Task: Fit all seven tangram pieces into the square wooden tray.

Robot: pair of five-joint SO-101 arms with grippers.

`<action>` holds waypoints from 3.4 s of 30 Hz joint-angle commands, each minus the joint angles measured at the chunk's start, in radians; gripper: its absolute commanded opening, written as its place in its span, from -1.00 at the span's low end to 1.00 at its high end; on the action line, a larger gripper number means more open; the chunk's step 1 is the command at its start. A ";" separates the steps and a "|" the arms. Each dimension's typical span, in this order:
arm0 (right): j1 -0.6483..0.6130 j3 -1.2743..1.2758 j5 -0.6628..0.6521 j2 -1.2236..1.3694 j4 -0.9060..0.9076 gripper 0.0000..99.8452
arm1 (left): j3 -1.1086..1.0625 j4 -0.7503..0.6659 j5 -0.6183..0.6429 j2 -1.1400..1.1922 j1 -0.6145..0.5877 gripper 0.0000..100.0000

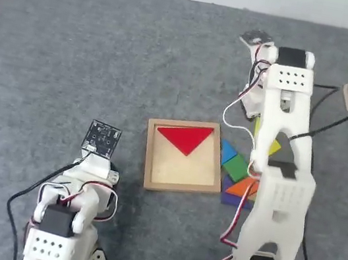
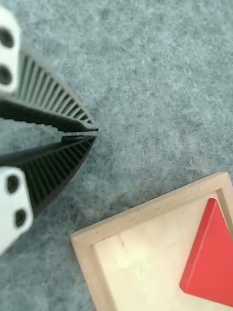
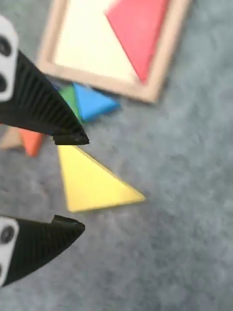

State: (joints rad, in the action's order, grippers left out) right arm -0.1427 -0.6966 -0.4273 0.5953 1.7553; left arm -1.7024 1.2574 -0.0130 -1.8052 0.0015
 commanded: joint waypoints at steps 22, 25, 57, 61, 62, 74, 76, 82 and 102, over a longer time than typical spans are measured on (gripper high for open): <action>0.058 0.844 0.377 -0.398 -0.568 -0.31 | 0.018 0.006 0.006 -0.020 -0.006 -0.98; 0.050 0.830 0.377 -0.337 -0.576 -0.34 | 0.018 0.006 0.006 -0.020 -0.006 -0.98; 0.084 0.740 0.207 -0.130 -0.621 -0.54 | 0.018 0.006 0.006 -0.020 -0.006 -0.98; 0.085 0.709 0.210 -0.124 -0.581 -0.54 | 0.018 0.006 0.006 -0.020 -0.006 -0.98; 0.085 0.709 0.213 -0.128 -0.576 -0.54 | 0.018 0.006 0.006 -0.020 -0.006 -0.98; 0.076 0.783 0.245 -0.367 -0.529 -0.54 | 0.018 0.006 0.006 -0.020 -0.006 -0.98; 0.062 0.802 0.245 -0.407 -0.527 -0.54 | 0.018 0.006 0.006 -0.020 -0.006 -0.98; 0.022 0.841 0.238 -0.464 -0.545 -0.51 | 0.018 0.006 0.006 -0.020 -0.006 -0.98; 0.079 0.641 0.250 -0.114 -0.503 -0.32 | 0.018 0.006 0.006 -0.020 -0.006 -0.98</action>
State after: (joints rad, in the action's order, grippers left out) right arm -0.0767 -0.0046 -0.1941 0.4941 1.2275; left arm -1.7024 1.2574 -0.0130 -1.8052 0.0015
